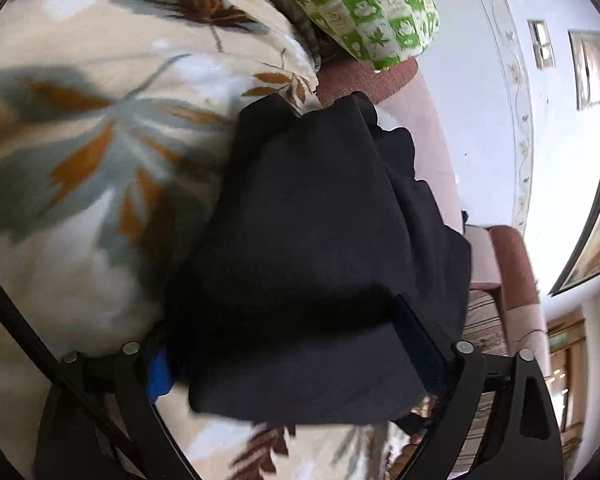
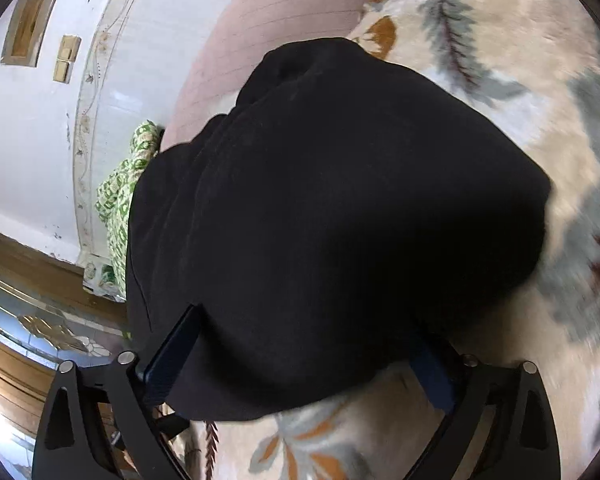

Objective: Fold large clothes

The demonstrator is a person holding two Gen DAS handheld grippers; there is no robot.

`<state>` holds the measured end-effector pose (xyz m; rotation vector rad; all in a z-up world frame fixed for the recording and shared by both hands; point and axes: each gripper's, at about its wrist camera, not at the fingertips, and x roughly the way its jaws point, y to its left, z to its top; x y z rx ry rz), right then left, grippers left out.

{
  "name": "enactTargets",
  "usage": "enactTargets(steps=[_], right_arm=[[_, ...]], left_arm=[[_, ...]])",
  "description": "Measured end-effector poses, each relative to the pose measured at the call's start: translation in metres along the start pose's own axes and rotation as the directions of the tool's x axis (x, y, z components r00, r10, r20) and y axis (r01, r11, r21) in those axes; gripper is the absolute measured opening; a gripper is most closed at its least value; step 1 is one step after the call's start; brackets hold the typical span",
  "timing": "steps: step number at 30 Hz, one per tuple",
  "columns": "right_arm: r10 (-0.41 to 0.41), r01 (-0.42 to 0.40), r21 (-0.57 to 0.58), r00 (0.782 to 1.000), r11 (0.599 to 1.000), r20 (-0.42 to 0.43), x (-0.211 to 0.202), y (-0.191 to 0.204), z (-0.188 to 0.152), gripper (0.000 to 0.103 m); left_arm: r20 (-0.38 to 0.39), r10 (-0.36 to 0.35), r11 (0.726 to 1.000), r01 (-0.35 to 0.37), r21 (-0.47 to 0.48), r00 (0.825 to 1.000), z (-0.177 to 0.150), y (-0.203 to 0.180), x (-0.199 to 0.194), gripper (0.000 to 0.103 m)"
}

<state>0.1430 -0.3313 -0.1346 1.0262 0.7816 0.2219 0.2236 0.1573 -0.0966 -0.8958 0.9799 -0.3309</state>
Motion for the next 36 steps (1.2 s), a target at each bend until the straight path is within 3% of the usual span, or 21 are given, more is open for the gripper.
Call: enactTargets(steps=[3, 5, 6, 7, 10, 11, 13, 19, 24, 27, 30, 34, 36], right_arm=[[0.016, -0.016, 0.007, 0.999, 1.000, 0.029, 0.011, -0.002, 0.010, 0.103], [-0.021, 0.022, -0.018, 0.999, 1.000, 0.043, 0.018, 0.003, 0.010, 0.103], [-0.044, 0.045, -0.033, 0.998, 0.998, 0.048, 0.018, 0.007, 0.009, 0.103], [-0.073, 0.076, -0.052, 0.996, 0.996, 0.053, 0.017, 0.013, 0.007, 0.096], [-0.116, 0.124, -0.115, 0.991, 0.986, 0.074, 0.009, 0.034, 0.004, 0.064], [-0.121, 0.131, -0.138, 0.989, 0.982, 0.081, 0.004, 0.043, 0.005, 0.054], [-0.103, 0.116, -0.153, 0.990, 0.981, 0.093, -0.008, 0.056, 0.006, 0.046], [-0.044, 0.068, -0.200, 0.992, 0.978, 0.120, -0.060, 0.085, -0.001, 0.043], [-0.097, 0.107, -0.255, 0.994, 0.961, 0.051, -0.088, 0.075, -0.028, 0.043], [-0.190, 0.174, -0.238, 0.981, 0.956, -0.045, -0.070, 0.048, -0.033, 0.060], [-0.187, 0.157, -0.172, 0.967, 0.972, -0.175, -0.070, 0.018, -0.028, 0.069], [-0.225, 0.178, -0.242, 0.956, 0.954, -0.186, -0.110, 0.020, -0.013, 0.069], [-0.278, 0.237, -0.297, 0.955, 0.925, -0.104, -0.128, 0.027, -0.012, 0.070]], left_arm=[[0.023, 0.064, 0.996, -0.065, 0.066, 0.998, 0.000, -0.015, 0.013, 0.099], [0.047, 0.150, 0.984, -0.154, 0.090, 0.988, -0.005, -0.027, 0.017, 0.099], [0.058, 0.191, 0.975, -0.196, 0.101, 0.980, -0.006, -0.034, 0.018, 0.092], [0.073, 0.235, 0.962, -0.243, 0.121, 0.969, -0.009, -0.043, 0.016, 0.078], [0.131, 0.299, 0.927, -0.321, 0.193, 0.945, -0.018, -0.075, 0.000, 0.044], [0.141, 0.300, 0.923, -0.324, 0.206, 0.944, -0.021, -0.081, -0.006, 0.042], [0.149, 0.286, 0.927, -0.313, 0.208, 0.947, -0.028, -0.092, -0.020, 0.038], [0.157, 0.282, 0.921, -0.313, 0.230, 0.946, -0.052, -0.109, -0.058, 0.036], [0.100, 0.323, 0.919, -0.337, 0.205, 0.941, -0.073, -0.093, -0.068, 0.042], [0.037, 0.368, 0.912, -0.368, 0.183, 0.929, -0.080, -0.075, -0.061, 0.052], [-0.028, 0.335, 0.922, -0.322, 0.214, 0.942, -0.079, -0.069, -0.070, 0.057], [0.032, 0.303, 0.911, -0.299, 0.285, 0.952, -0.074, -0.073, -0.103, 0.061], [0.148, 0.324, 0.896, -0.353, 0.270, 0.934, -0.071, -0.077, -0.122, 0.066]])
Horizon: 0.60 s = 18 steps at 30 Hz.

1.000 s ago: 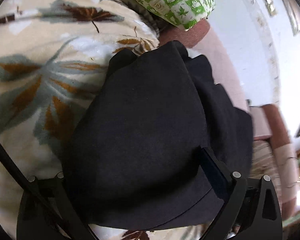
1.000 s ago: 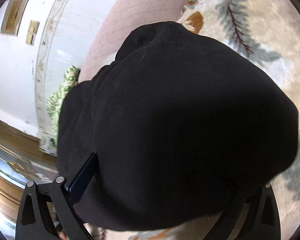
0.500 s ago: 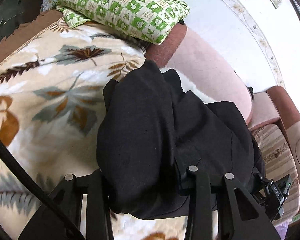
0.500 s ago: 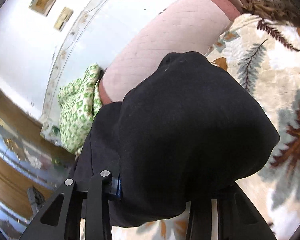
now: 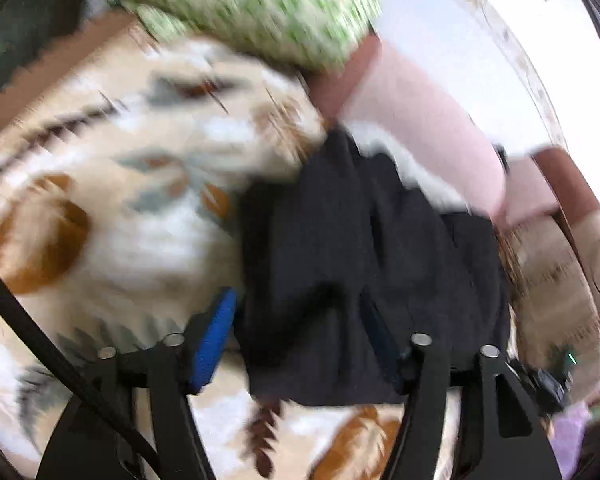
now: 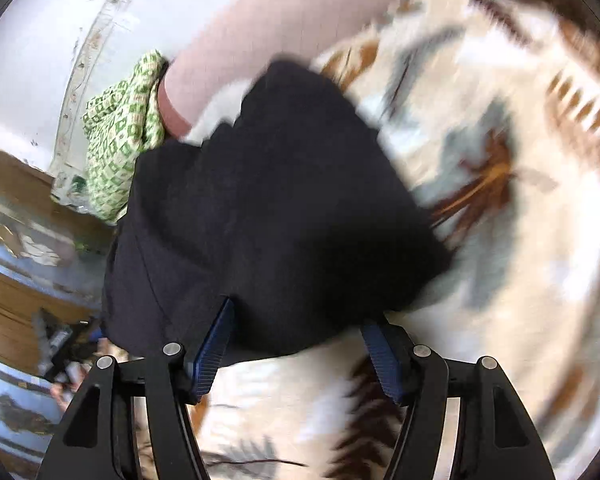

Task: Fold large clothes
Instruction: 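Lower the folded coat onto the blanket and open both grippers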

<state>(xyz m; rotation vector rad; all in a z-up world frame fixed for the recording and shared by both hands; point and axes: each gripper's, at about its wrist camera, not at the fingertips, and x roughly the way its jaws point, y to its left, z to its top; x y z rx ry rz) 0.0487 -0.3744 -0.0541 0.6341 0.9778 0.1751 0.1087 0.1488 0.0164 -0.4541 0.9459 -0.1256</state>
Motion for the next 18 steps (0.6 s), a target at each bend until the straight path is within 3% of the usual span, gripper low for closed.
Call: enactTargets(steps=[1, 2, 3, 4, 6, 7, 8, 10, 13, 15, 18], right_arm=[[-0.074, 0.076, -0.038, 0.996, 0.996, 0.054, -0.009, 0.005, -0.002, 0.072], [-0.174, 0.187, -0.088, 0.975, 0.978, 0.137, -0.016, 0.015, -0.001, 0.074], [-0.204, 0.225, -0.107, 0.963, 0.969, 0.179, -0.019, 0.026, -0.001, 0.074], [-0.189, 0.219, -0.122, 0.957, 0.968, 0.218, -0.022, 0.033, 0.001, 0.073], [-0.075, 0.125, -0.163, 0.957, 0.979, 0.281, -0.022, 0.057, 0.003, 0.065], [-0.022, 0.084, -0.196, 0.954, 0.977, 0.297, -0.018, 0.074, 0.005, 0.054], [0.017, 0.056, -0.233, 0.954, 0.971, 0.300, -0.010, 0.092, 0.009, 0.046], [0.073, 0.013, -0.299, 0.959, 0.954, 0.274, 0.010, 0.121, 0.016, 0.042], [0.129, -0.050, -0.386, 0.975, 0.921, 0.181, 0.060, 0.164, 0.026, 0.040], [0.075, 0.003, -0.441, 0.984, 0.898, 0.159, 0.095, 0.182, 0.033, 0.040], [-0.057, 0.141, -0.484, 0.981, 0.864, 0.183, 0.141, 0.190, 0.047, 0.047]], left_arm=[[0.037, 0.022, 1.000, -0.022, 0.001, 0.999, 0.002, -0.001, -0.006, 0.066], [0.071, 0.028, 1.000, -0.029, 0.007, 0.997, 0.004, -0.006, -0.013, 0.066], [0.093, 0.019, 1.000, -0.020, 0.015, 0.996, 0.004, -0.011, -0.017, 0.066], [0.114, 0.011, 0.999, -0.014, 0.030, 0.993, 0.004, -0.020, -0.020, 0.066], [0.140, 0.025, 0.995, -0.039, 0.094, 0.990, 0.005, -0.048, -0.015, 0.068], [0.136, 0.052, 0.988, -0.071, 0.135, 0.989, 0.004, -0.064, -0.008, 0.068], [0.130, 0.083, 0.978, -0.106, 0.179, 0.988, 0.004, -0.080, 0.003, 0.068], [0.120, 0.137, 0.959, -0.163, 0.234, 0.983, 0.008, -0.102, 0.029, 0.068], [0.056, 0.211, 0.945, -0.219, 0.243, 0.976, 0.022, -0.111, 0.082, 0.068], [0.034, 0.271, 0.932, -0.271, 0.242, 0.962, 0.033, -0.106, 0.115, 0.068], [0.089, 0.391, 0.878, -0.400, 0.263, 0.916, 0.048, -0.095, 0.151, 0.069]])
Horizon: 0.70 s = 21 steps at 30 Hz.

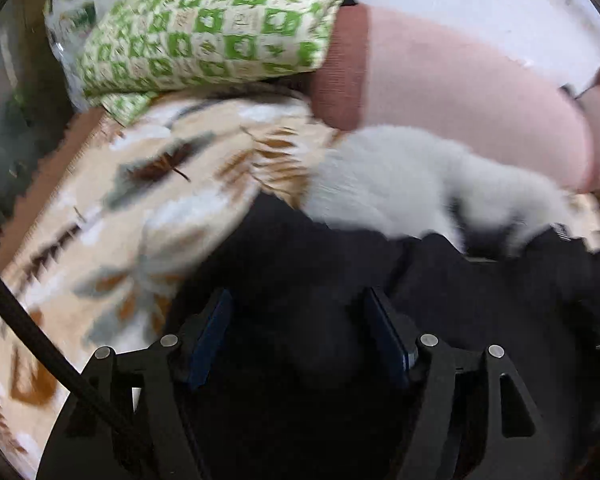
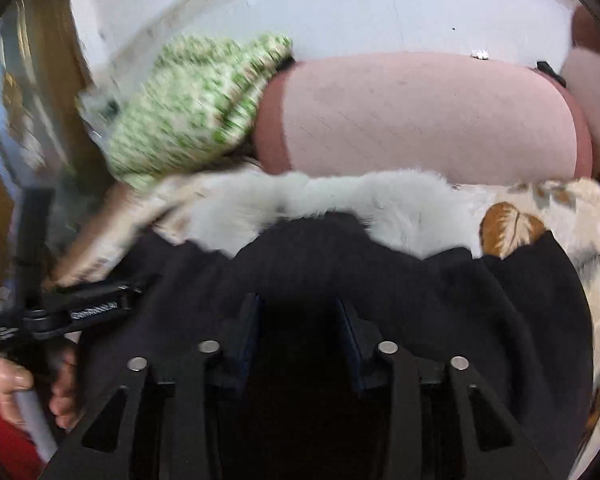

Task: Fold large clothes
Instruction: 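Lower the folded coat onto the blanket and open both grippers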

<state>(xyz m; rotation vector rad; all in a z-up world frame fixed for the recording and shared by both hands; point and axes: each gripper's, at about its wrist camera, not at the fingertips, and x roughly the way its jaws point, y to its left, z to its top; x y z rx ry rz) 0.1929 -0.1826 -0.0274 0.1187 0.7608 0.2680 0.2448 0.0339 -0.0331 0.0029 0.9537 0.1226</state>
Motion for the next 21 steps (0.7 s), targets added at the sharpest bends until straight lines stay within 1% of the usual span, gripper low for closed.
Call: enactTargets(steps=[1, 2, 3, 4, 5, 8, 10, 12, 15, 17, 18, 19, 20, 21], right_arm=[[-0.024, 0.025, 0.006, 0.999, 1.000, -0.023, 0.013, -0.005, 0.002, 0.054], [-0.030, 0.032, 0.032, 0.998, 0.999, -0.049, 0.029, -0.013, 0.004, 0.056], [-0.022, 0.027, 0.066, 0.997, 0.997, -0.072, 0.044, -0.022, 0.006, 0.056], [-0.014, 0.021, 0.087, 0.997, 0.996, -0.079, 0.049, -0.030, 0.008, 0.056], [-0.007, 0.015, 0.106, 0.997, 0.994, -0.079, 0.056, -0.035, 0.010, 0.056], [0.011, -0.001, 0.148, 0.997, 0.989, -0.072, 0.077, -0.047, 0.017, 0.055], [0.026, -0.014, 0.174, 0.997, 0.985, -0.066, 0.083, -0.051, 0.021, 0.055], [0.035, -0.024, 0.187, 0.998, 0.982, -0.054, 0.083, -0.053, 0.022, 0.055], [0.032, -0.024, 0.168, 0.998, 0.986, -0.046, 0.073, -0.045, 0.021, 0.054], [0.072, -0.067, 0.189, 0.997, 0.980, -0.020, 0.056, -0.053, 0.022, 0.053], [0.088, -0.087, 0.226, 0.996, 0.970, 0.005, 0.044, -0.065, 0.020, 0.053], [0.070, -0.074, 0.266, 0.997, 0.961, 0.023, 0.035, -0.080, 0.018, 0.050], [0.067, -0.077, 0.323, 0.997, 0.943, 0.042, 0.026, -0.099, 0.015, 0.043], [0.078, -0.094, 0.401, 0.995, 0.911, 0.056, 0.019, -0.122, 0.010, 0.037]], left_arm=[[0.001, 0.006, 1.000, -0.006, -0.010, 1.000, 0.003, 0.003, 0.008, 0.071], [0.001, -0.002, 0.999, 0.002, -0.035, 1.000, 0.004, 0.007, 0.016, 0.072], [-0.004, -0.008, 0.998, 0.008, -0.060, 1.000, 0.007, 0.011, 0.023, 0.074], [-0.008, -0.018, 0.996, 0.018, -0.085, 1.000, 0.009, 0.016, 0.031, 0.076], [-0.011, -0.031, 0.993, 0.030, -0.111, 0.999, 0.010, 0.020, 0.039, 0.078], [-0.027, -0.071, 0.982, 0.065, -0.179, 0.997, 0.013, 0.031, 0.056, 0.086], [-0.042, -0.109, 0.968, 0.097, -0.231, 0.993, 0.014, 0.040, 0.067, 0.092], [-0.042, -0.128, 0.962, 0.113, -0.249, 0.991, 0.012, 0.041, 0.068, 0.093], [-0.024, -0.133, 0.962, 0.124, -0.243, 0.991, 0.009, 0.040, 0.064, 0.094], [-0.010, -0.146, 0.959, 0.139, -0.245, 0.989, 0.006, 0.042, 0.062, 0.093], [-0.007, -0.151, 0.958, 0.144, -0.248, 0.989, 0.006, 0.043, 0.062, 0.094], [-0.004, -0.155, 0.957, 0.149, -0.251, 0.988, 0.006, 0.043, 0.061, 0.094], [-0.001, -0.155, 0.957, 0.150, -0.249, 0.988, 0.006, 0.043, 0.060, 0.094], [-0.001, -0.150, 0.959, 0.146, -0.244, 0.989, 0.006, 0.042, 0.059, 0.094]])
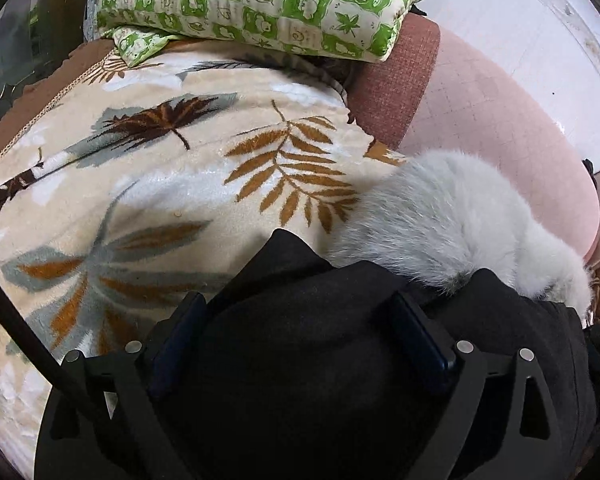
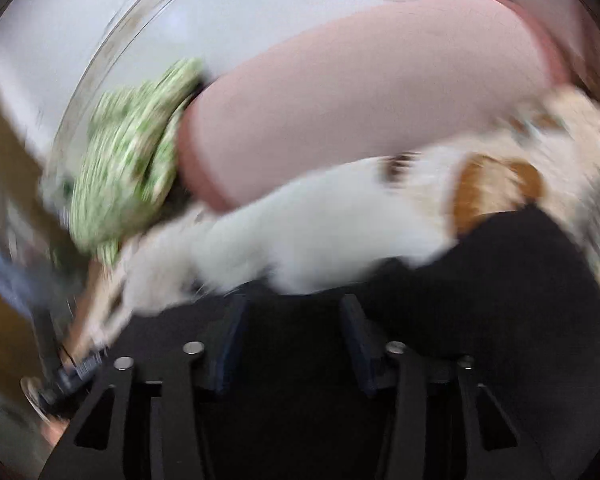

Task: Fold large clothes
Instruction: 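Lower the folded coat onto the blanket and open both grippers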

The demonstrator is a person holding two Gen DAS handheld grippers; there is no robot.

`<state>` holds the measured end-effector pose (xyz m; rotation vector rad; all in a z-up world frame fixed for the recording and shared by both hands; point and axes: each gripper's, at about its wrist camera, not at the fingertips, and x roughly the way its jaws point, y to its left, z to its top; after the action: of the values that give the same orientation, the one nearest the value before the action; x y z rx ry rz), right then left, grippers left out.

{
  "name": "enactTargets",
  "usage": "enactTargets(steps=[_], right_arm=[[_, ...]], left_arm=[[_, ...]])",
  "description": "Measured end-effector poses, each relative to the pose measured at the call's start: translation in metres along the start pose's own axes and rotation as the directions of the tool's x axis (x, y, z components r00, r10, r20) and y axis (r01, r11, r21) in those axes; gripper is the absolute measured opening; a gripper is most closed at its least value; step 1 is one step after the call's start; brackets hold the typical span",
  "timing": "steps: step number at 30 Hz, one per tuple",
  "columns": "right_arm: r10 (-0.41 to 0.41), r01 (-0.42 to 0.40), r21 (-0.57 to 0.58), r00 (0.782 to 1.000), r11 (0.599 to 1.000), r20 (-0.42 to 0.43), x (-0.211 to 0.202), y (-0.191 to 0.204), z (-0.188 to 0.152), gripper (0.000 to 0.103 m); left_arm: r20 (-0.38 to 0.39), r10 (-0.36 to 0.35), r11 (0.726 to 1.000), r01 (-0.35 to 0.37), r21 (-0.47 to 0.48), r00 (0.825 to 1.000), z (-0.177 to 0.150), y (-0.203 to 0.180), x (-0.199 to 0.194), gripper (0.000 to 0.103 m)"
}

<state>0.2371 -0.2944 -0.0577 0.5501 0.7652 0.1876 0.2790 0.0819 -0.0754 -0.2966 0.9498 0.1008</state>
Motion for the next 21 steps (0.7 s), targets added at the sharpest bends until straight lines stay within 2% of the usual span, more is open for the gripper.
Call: enactTargets(steps=[1, 2, 4, 6, 8, 9, 12, 14, 16, 18, 21], right_arm=[[0.016, -0.016, 0.077, 1.000, 0.997, -0.001, -0.006, -0.019, 0.002, 0.020], [0.013, -0.013, 0.176, 1.000, 0.984, -0.001, -0.014, -0.044, 0.003, 0.015], [-0.105, 0.094, 0.242, 0.994, 0.966, 0.033, -0.033, -0.064, 0.005, 0.015], [-0.248, 0.220, 0.265, 0.966, 0.939, 0.076, -0.063, -0.077, 0.005, 0.019], [-0.320, 0.289, 0.240, 0.942, 0.927, 0.100, -0.090, -0.078, 0.000, 0.039], [-0.342, 0.313, 0.212, 0.933, 0.926, 0.115, -0.105, -0.075, -0.006, 0.042], [-0.329, 0.314, 0.118, 0.932, 0.942, 0.151, -0.140, -0.055, -0.028, 0.050], [-0.301, 0.291, 0.081, 0.938, 0.953, 0.174, -0.160, -0.042, -0.047, 0.057], [-0.268, 0.262, 0.060, 0.941, 0.963, 0.204, -0.178, -0.027, -0.067, 0.063], [-0.249, 0.245, 0.045, 0.942, 0.968, 0.224, -0.189, -0.015, -0.080, 0.065], [-0.245, 0.260, -0.026, 0.934, 0.965, 0.260, -0.199, 0.015, -0.104, 0.067]], left_arm=[[0.002, 0.007, 1.000, -0.007, 0.006, 1.000, 0.000, -0.002, -0.001, 0.094], [0.003, 0.016, 1.000, -0.017, 0.011, 1.000, 0.000, -0.003, -0.002, 0.094], [0.001, 0.040, 0.999, -0.040, 0.025, 0.999, 0.001, -0.006, -0.006, 0.094], [-0.009, 0.059, 0.997, -0.059, 0.042, 0.998, 0.003, -0.007, -0.013, 0.094], [-0.007, 0.091, 0.995, -0.090, 0.050, 0.996, 0.002, -0.003, -0.029, 0.094], [0.012, 0.115, 0.991, -0.115, 0.060, 0.993, 0.001, -0.002, -0.038, 0.094], [0.126, 0.194, 0.969, -0.210, 0.130, 0.973, -0.009, 0.003, -0.087, 0.094], [0.207, 0.228, 0.953, -0.261, 0.153, 0.951, -0.021, 0.004, -0.122, 0.094], [0.303, 0.242, 0.944, -0.296, 0.146, 0.922, -0.038, 0.006, -0.165, 0.094], [0.370, 0.235, 0.948, -0.296, 0.116, 0.899, -0.054, 0.009, -0.200, 0.094], [0.442, 0.178, 0.967, -0.240, 0.087, 0.879, -0.080, 0.011, -0.243, 0.095]])
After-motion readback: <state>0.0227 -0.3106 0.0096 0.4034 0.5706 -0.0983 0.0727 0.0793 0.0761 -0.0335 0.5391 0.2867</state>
